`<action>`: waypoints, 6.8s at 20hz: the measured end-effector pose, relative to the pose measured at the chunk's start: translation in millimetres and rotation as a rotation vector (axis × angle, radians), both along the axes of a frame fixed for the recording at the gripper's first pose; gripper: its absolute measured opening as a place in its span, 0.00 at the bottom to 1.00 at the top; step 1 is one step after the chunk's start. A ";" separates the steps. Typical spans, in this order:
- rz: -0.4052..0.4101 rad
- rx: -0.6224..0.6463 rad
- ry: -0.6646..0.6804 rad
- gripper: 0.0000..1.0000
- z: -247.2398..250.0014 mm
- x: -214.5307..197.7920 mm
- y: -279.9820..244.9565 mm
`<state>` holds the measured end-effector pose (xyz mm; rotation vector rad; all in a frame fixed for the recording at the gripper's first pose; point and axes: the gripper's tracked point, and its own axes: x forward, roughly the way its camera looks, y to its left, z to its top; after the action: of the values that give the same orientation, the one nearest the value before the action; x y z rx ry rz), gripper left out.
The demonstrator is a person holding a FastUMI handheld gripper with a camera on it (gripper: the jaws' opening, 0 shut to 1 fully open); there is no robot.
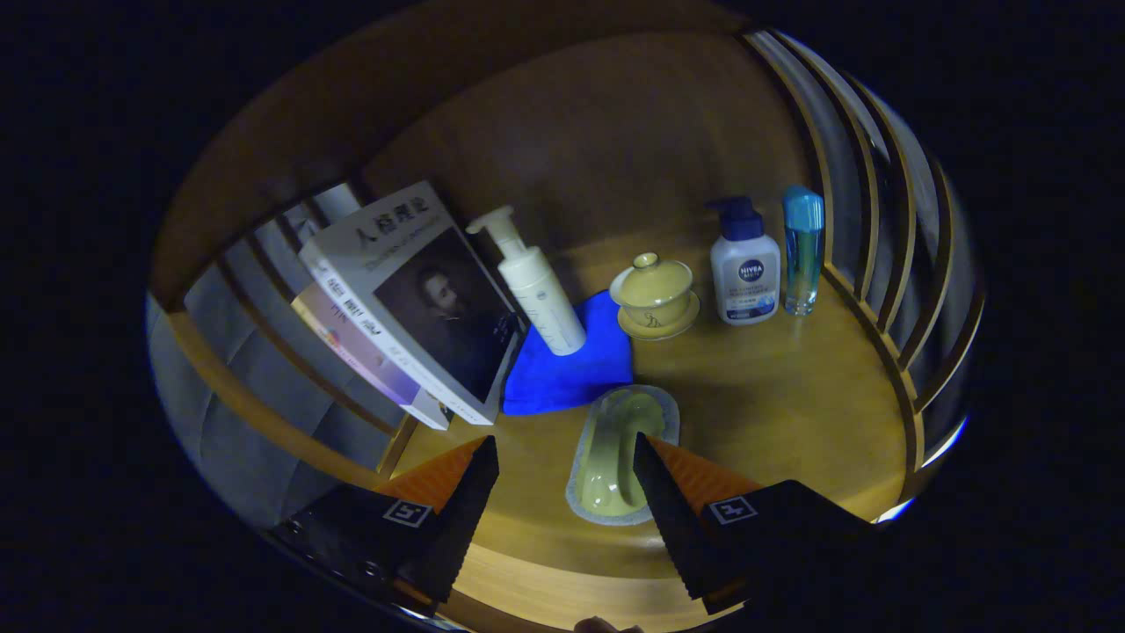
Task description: Pull open the drawer, take out the items inside it, and place them on the countertop above the cabinet.
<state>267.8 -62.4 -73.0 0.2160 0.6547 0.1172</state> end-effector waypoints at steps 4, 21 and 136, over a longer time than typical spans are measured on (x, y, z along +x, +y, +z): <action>0.032 -0.100 -0.112 0.98 18.0 -23.3 13.7; -0.043 -0.283 -0.442 0.98 51.8 -121.0 8.9; -0.258 -0.444 -0.312 0.98 -163.5 -100.9 18.5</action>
<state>166.9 -43.9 -236.5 -0.1457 0.3241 -0.2389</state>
